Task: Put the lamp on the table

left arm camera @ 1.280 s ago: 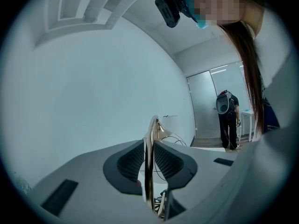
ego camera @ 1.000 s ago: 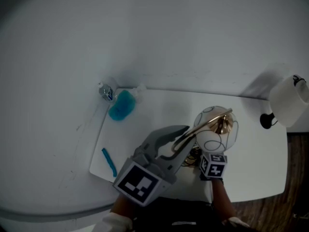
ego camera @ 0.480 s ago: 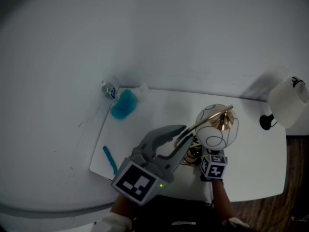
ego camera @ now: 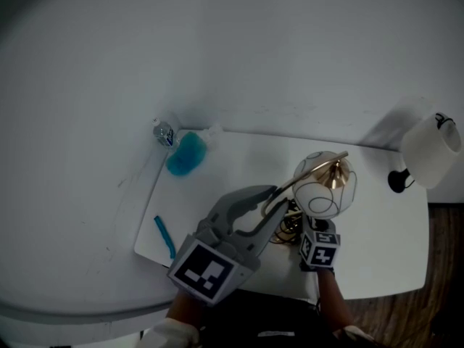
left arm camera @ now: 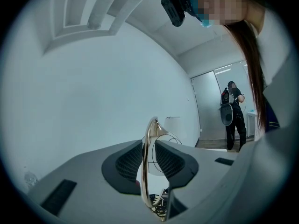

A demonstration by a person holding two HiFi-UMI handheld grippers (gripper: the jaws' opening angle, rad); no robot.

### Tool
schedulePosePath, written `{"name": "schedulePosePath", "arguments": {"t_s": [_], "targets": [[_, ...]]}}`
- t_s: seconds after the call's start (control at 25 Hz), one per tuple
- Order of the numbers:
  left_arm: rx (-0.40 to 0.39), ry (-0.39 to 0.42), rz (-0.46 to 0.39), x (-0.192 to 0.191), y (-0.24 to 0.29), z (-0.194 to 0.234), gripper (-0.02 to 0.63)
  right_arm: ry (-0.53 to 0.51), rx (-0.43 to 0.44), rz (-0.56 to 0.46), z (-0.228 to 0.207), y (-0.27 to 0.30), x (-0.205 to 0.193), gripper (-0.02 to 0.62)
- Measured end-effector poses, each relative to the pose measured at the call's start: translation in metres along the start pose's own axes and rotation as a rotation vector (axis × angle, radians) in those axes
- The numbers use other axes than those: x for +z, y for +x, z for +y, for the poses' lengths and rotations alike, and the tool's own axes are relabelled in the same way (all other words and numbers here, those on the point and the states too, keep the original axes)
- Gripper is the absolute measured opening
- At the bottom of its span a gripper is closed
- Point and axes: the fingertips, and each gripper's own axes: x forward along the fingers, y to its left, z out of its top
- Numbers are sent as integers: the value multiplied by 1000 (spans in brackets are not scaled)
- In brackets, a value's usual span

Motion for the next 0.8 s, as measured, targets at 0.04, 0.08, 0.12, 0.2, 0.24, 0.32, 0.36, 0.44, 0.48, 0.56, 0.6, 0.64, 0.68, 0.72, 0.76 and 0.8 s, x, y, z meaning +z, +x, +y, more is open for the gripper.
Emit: {"name": "schedulePosePath", "arguments": {"t_s": [0.04,0.08,0.12,0.2,0.24,0.32,0.36,0.44,0.48,0.56,0.6,0.64,0.68,0.72,0.76,0.8], "targets": [[4,0,-1,0,-1,0,100,-1,2,0,0,-1,0,143],[7,-2,-2,0,-1,-1,100,-3,3,1,0,-2,-1,141],[10,-3,-3,0,-3,-1,100,-5,4,1,0,-2,-1,142],[16,-4,-2,-1,-5,-1,100,-9,6,1,1,-4,-2,142],[20,-5,-2,-1,-6,-1,100,-11,7,1,1,-4,-2,142],[28,-6,-1,-2,-8,-2,100,-13,9,2,1,-5,-3,141],[32,-8,-1,-2,-9,-2,100,-13,10,2,1,-6,-4,141],[41,-13,-2,-3,-12,-2,100,-17,11,5,1,-7,-5,141],[46,-14,-2,-3,-14,-2,100,-22,12,6,2,-8,-5,141],[57,-16,-2,-3,-17,-2,100,-37,13,7,3,-10,-6,138],[61,-16,-1,-3,-19,-3,100,-43,14,7,4,-12,-7,137],[64,-16,0,-4,-20,-4,100,-48,16,7,4,-13,-7,137],[67,-16,2,-4,-22,-5,100,-51,18,7,4,-14,-7,137],[70,-17,2,-4,-23,-6,100,-53,20,7,5,-15,-8,137],[73,-18,3,-4,-23,-7,100,-54,22,7,5,-16,-8,133],[76,-19,3,-5,-24,-8,100,-55,24,7,5,-17,-9,129]]}}
